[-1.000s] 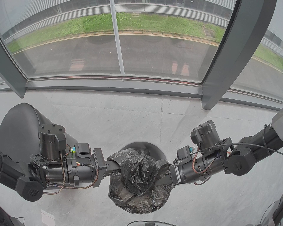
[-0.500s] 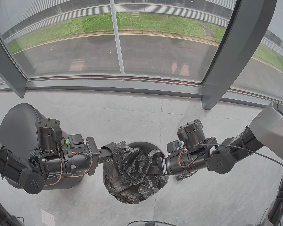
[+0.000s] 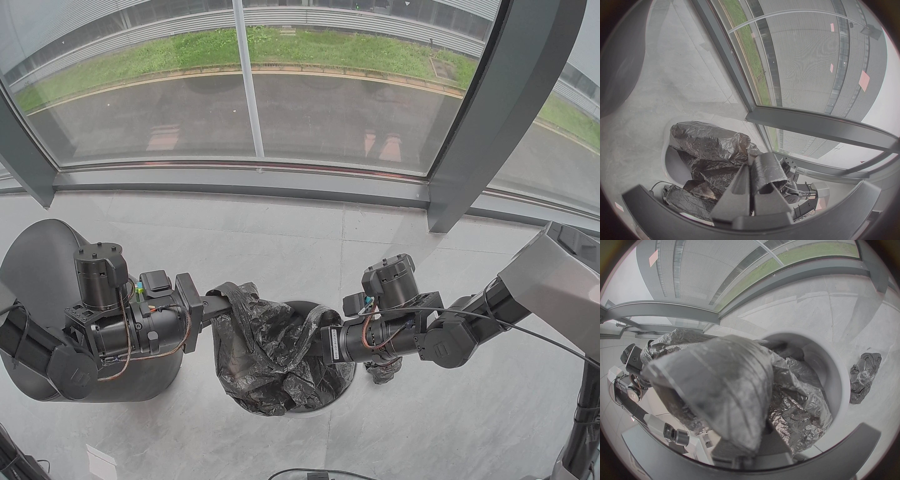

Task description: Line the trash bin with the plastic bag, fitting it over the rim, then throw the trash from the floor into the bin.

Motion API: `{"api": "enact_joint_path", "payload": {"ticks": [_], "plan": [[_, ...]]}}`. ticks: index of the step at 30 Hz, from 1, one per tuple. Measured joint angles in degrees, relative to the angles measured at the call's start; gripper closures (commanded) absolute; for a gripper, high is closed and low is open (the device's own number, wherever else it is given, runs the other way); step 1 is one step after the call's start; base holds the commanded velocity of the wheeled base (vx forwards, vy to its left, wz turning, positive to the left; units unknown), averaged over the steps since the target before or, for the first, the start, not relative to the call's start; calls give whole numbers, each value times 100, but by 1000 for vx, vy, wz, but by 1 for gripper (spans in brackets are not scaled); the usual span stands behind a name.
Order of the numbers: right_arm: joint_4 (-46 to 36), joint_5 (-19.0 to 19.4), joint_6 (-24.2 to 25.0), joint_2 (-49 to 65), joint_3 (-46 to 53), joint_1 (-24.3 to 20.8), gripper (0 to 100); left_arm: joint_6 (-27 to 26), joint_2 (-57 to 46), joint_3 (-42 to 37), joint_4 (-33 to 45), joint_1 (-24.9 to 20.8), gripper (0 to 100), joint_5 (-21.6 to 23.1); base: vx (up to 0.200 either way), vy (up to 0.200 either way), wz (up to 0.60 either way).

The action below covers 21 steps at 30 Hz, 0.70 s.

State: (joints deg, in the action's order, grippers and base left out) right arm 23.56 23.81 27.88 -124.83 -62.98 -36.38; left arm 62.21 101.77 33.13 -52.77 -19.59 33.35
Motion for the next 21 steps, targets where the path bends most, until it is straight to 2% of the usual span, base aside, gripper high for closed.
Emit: {"api": "enact_joint_path", "payload": {"ticks": [5,12,21], "plan": [[130,-288,-11,-135,-183,7,100,0,82,134,-2,80,100,-2,0,0,0],[150,-318,-18,-273,-260,9,100,-2,204,254,-11,110,100,-5,0,0,0],[163,-339,-35,-290,171,11,100,-7,366,57,-13,99,100,-5,0,0,0]]}}
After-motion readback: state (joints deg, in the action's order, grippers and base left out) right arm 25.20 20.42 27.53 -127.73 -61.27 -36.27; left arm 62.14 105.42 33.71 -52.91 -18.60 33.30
